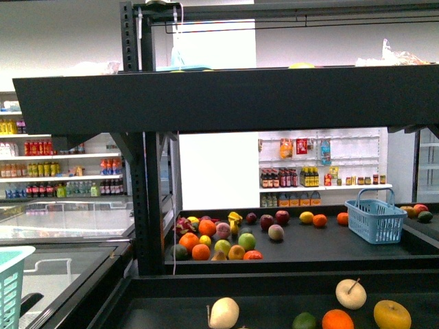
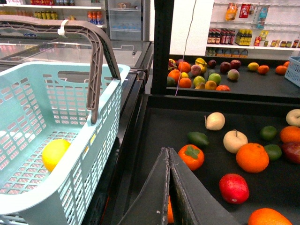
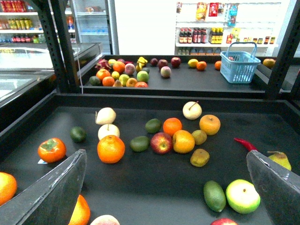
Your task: Pick lemon from shelf
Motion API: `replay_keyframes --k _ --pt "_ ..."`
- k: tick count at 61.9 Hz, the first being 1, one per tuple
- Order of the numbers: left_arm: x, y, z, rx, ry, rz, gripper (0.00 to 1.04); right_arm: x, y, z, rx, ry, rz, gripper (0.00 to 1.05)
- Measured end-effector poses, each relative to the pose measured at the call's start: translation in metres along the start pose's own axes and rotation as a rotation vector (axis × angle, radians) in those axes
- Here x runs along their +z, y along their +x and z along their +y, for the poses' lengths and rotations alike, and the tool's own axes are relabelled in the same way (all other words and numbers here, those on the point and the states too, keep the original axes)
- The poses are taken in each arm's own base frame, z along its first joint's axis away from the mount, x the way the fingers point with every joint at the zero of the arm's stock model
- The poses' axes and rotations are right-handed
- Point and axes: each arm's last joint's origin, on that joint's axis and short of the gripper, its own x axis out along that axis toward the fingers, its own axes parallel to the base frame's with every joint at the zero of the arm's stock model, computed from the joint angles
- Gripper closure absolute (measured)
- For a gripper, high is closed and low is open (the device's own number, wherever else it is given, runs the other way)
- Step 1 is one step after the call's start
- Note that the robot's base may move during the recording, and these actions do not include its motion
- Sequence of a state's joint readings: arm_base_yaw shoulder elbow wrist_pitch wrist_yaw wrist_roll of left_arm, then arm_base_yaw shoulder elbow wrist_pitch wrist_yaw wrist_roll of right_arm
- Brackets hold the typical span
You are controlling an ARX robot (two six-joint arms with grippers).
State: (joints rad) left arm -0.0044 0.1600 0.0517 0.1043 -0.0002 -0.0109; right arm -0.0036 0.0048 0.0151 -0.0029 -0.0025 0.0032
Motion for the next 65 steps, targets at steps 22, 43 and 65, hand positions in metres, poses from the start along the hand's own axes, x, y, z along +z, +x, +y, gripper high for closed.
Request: replay_keyframes --k 22,43,65 --pt "-0.0107 -0.0088 0.0002 0.001 0.000 -0.012 1.02 0.0000 0.0000 0.0000 0.000 0.000 0.000 0.02" --pt "-0.0107 -0.0088 0.0002 0.001 0.000 -0.012 0.49 0.0000 0.0000 0.0000 0.000 0.000 0.000 0.02" --pt "-0.0107 -0.0088 0.0002 0.001 0.002 -0.012 0.08 0.0000 0.0000 0.0000 0.000 0.000 0.000 0.02"
